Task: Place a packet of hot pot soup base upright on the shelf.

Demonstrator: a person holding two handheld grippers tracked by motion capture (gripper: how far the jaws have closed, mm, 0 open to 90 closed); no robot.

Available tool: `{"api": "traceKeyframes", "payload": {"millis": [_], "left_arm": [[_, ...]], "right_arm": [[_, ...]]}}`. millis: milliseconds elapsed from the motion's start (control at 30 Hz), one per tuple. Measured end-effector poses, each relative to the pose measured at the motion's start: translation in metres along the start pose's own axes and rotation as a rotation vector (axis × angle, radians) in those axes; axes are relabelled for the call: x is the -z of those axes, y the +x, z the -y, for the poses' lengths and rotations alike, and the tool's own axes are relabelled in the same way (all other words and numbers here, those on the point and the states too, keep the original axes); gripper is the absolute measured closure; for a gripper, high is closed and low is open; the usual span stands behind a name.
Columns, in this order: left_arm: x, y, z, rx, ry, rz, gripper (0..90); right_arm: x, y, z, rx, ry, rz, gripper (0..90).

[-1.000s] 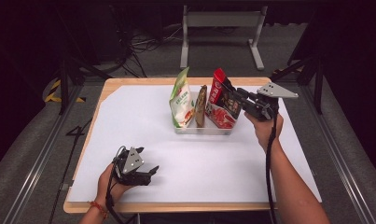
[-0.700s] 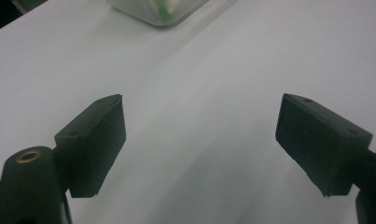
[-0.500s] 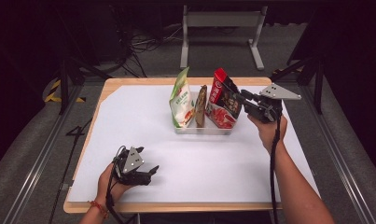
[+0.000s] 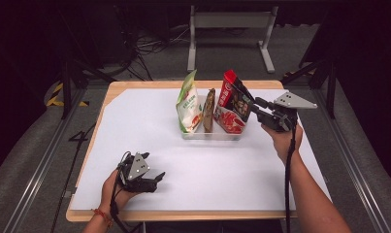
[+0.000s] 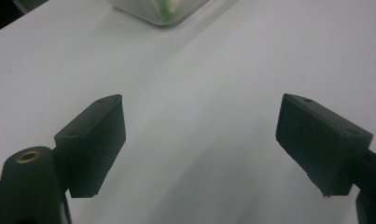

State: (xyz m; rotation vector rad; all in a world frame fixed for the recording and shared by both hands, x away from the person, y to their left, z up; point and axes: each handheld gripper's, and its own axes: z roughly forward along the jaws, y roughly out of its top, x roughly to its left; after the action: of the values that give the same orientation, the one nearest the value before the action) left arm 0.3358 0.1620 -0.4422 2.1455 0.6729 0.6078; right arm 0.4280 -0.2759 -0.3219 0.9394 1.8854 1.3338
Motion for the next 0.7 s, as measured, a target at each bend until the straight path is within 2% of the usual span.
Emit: {"api": "traceKeyframes", "payload": {"millis": [700], "left_arm": [[0.001,0.000,0.000,0.002,-0.002,0.003,16.6]], "right_arm": [[0.005,0.006,0.015,0.014,0.033,-0.004,44.9]]}}
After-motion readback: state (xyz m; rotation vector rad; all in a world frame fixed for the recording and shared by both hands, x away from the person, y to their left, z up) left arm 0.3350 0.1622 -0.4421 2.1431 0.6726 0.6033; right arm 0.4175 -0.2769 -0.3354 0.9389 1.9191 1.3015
